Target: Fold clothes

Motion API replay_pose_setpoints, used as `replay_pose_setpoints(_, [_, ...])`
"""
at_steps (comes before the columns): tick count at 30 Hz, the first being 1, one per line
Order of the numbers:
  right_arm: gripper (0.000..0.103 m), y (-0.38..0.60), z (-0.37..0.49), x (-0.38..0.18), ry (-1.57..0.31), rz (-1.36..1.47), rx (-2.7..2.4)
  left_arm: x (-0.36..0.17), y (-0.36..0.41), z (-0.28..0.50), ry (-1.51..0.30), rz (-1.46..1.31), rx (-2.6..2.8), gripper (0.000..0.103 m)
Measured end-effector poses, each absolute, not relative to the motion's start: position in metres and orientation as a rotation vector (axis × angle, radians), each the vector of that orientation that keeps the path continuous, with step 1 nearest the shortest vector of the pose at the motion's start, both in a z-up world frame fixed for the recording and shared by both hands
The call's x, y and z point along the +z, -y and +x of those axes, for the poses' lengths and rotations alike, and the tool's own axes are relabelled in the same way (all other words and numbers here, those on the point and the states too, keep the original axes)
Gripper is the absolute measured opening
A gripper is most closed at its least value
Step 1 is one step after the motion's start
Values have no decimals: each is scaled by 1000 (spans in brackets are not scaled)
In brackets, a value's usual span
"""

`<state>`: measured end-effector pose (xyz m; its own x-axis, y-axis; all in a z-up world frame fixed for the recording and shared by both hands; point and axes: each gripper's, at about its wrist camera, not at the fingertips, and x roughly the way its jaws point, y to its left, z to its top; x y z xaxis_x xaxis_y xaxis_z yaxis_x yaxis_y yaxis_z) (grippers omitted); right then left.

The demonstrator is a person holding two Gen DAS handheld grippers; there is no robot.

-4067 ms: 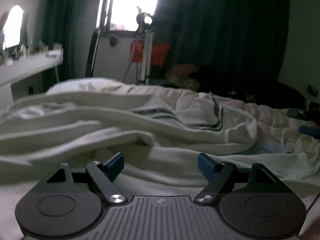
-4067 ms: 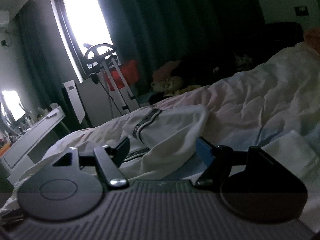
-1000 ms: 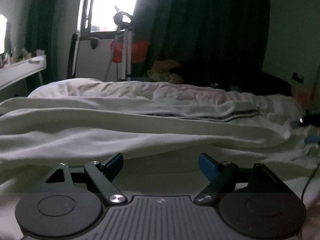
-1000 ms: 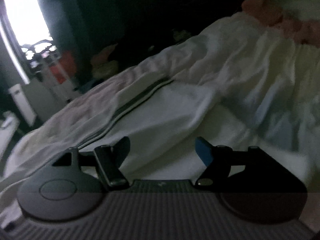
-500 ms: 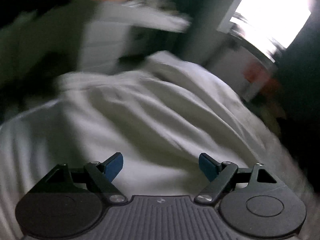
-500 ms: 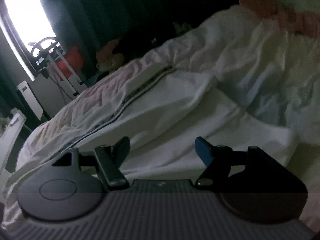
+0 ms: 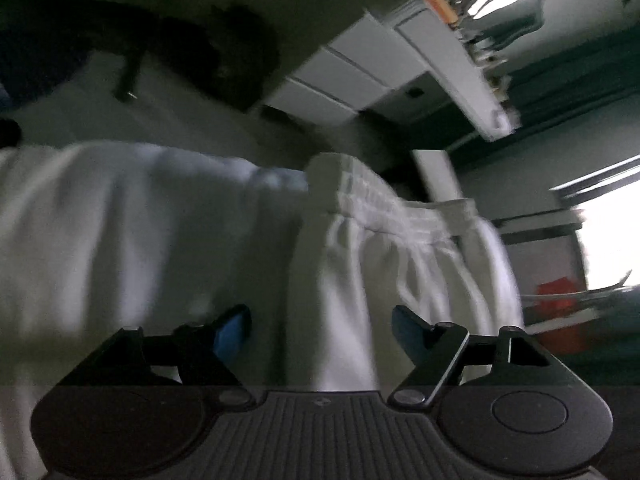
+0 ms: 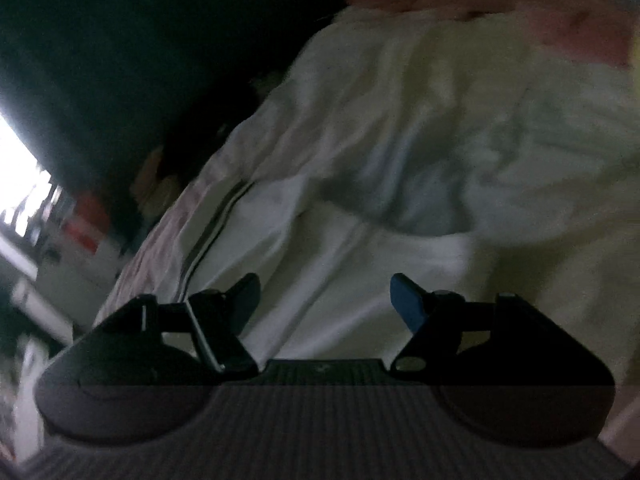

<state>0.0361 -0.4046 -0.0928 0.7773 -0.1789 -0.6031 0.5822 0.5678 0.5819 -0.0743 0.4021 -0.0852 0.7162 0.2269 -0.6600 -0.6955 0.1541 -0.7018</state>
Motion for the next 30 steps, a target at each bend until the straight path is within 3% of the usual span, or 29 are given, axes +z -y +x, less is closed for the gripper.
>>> replay_pose_setpoints(8, [75, 443, 3, -121, -510, 1093, -628, -89, -397, -87, -278, -1313, 453, 69])
replay_pose_setpoints(16, [74, 448, 1, -146, -526, 1243, -642, -126, -406, -71, -502, -1401, 565, 53])
replay_pose_setpoints(21, [59, 449, 2, -156, -521, 1302, -641, -122, -405, -65, -522, -1358, 576, 53])
replay_pose_setpoints(22, [55, 448, 5, -160, -530, 1318, -631, -121, -406, -64, -522, -1342, 574, 50])
replay_pose_setpoints(23, [47, 447, 8, -164, -536, 1345, -616, -119, -406, -63, -514, -1332, 567, 40])
replay_pose_setpoints(26, [35, 441, 19, -170, -541, 1395, -546, -115, -407, -64, -424, -1351, 492, 33])
replay_pose_setpoints(30, [33, 434, 34, -161, -550, 1326, -469, -111, -400, -50, -553, -1255, 535, 35])
